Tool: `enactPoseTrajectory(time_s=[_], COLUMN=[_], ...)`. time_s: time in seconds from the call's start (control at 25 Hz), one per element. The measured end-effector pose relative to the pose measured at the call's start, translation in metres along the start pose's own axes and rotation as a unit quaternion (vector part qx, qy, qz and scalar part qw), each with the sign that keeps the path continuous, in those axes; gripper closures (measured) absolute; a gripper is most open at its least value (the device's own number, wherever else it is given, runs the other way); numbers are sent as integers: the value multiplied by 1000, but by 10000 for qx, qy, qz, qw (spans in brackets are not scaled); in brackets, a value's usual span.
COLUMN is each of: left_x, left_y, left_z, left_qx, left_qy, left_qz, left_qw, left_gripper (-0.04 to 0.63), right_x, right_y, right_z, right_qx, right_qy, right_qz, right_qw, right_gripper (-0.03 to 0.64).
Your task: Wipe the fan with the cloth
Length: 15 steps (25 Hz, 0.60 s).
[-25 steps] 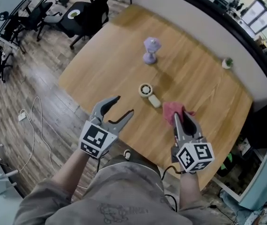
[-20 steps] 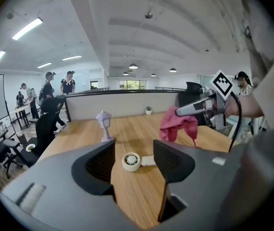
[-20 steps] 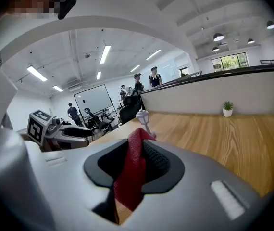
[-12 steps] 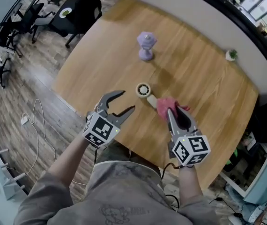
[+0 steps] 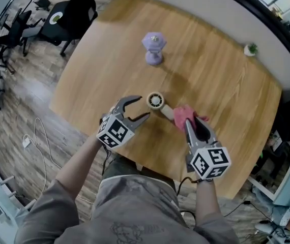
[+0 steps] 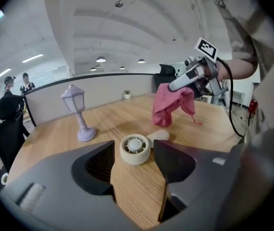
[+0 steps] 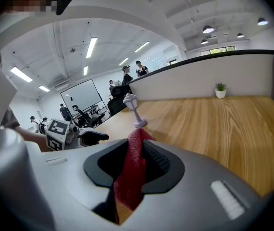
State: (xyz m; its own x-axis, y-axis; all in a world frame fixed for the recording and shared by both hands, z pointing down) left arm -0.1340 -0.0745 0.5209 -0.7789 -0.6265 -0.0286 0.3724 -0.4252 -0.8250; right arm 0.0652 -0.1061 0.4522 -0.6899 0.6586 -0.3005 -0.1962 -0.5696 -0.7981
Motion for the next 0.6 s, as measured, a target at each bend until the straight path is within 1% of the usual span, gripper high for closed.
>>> enactPoseTrajectory(time_s=[0.08,0.12,0.32,0.4,0.52,0.6], left_x=[4,6,14,15,17,18], left_y=[-5,-7,-12,-16,-21,-24], left_z=[7,11,28,34,43,50], left_qx=[-17,-25,-67,-54,-61,-46], left_qy=[-289,-444,-1180,-1502,-1981,-2198], left_qz=[124,158,285,436,702,921], left_qw=[9995,9989,9926,9877,9776,9712], left_gripper=[329,307,305,287,270,262], right_x=[3,5,15,20,25,27], right_y=[-7,-10,-14,-12,-9,-8], right_z=[5,9,26,33,44,51], right_qx=[21,34,-9,-41,-107,-143], right_qy=[-120,-174,-422,-549,-737,-835], right_qz=[138,206,472,558,688,741], right_qw=[9998,9996,9980,9969,9948,9936], right_gripper=[520,520,520,520,520,520])
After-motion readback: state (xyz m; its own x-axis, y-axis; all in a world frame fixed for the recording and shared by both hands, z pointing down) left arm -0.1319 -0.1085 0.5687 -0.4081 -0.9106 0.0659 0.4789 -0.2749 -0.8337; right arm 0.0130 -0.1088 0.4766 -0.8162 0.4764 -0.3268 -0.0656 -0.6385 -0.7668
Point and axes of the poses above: the fingertips, and each gripper's own axes: z forward along the fingers, x to its left, y out of its top, the point moved 4 cm from there along -z, backward along the fingers, and after that the axes turned 4 degrees about -z, right-handed, at the moved point
